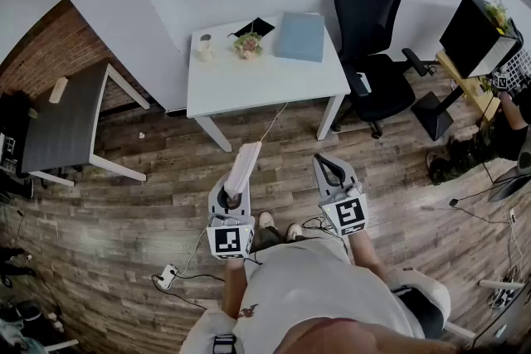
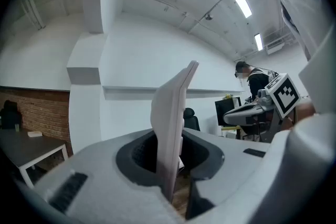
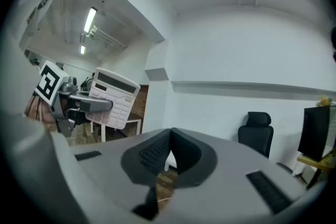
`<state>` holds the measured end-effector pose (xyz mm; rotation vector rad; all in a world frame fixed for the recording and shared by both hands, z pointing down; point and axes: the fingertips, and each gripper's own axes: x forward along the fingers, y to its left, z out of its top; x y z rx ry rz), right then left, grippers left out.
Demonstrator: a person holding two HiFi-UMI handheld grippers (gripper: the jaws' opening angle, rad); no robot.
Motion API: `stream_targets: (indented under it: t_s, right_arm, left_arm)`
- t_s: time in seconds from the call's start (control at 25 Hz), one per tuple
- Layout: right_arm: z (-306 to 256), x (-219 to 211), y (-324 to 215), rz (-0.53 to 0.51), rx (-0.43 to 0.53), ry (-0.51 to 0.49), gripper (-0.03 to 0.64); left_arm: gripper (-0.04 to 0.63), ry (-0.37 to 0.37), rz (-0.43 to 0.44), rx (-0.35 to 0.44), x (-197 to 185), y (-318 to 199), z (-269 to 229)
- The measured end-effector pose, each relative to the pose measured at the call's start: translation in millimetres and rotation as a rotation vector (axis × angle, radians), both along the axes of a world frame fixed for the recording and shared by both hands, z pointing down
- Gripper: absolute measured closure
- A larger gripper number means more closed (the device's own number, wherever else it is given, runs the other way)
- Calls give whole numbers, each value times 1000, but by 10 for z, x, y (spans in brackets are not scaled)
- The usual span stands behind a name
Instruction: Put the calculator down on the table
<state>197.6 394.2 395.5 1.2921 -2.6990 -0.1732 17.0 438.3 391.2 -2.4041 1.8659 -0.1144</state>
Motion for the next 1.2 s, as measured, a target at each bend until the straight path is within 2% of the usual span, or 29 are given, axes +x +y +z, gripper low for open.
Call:
stream_targets:
  t_s: [0.32, 0.56, 0.64, 0.8, 1.2]
  right_arm:
    - [-11, 98, -18, 10, -2, -38, 606]
    - [4, 94, -68, 7, 4, -28, 474]
    - [10, 74, -92, 11, -3, -24, 459]
    - [30, 39, -201, 30, -18, -11, 383]
    - [57, -113, -635, 49, -4, -1, 360]
  left_arm:
    - [514, 1, 12, 18, 163, 14, -16]
    - [514, 1, 10, 8, 165, -54, 31]
    - [514, -1, 6, 10, 137, -88, 50]
    - [514, -2, 2, 14, 71, -190, 47]
    - [514, -1, 10, 11, -132, -635, 90]
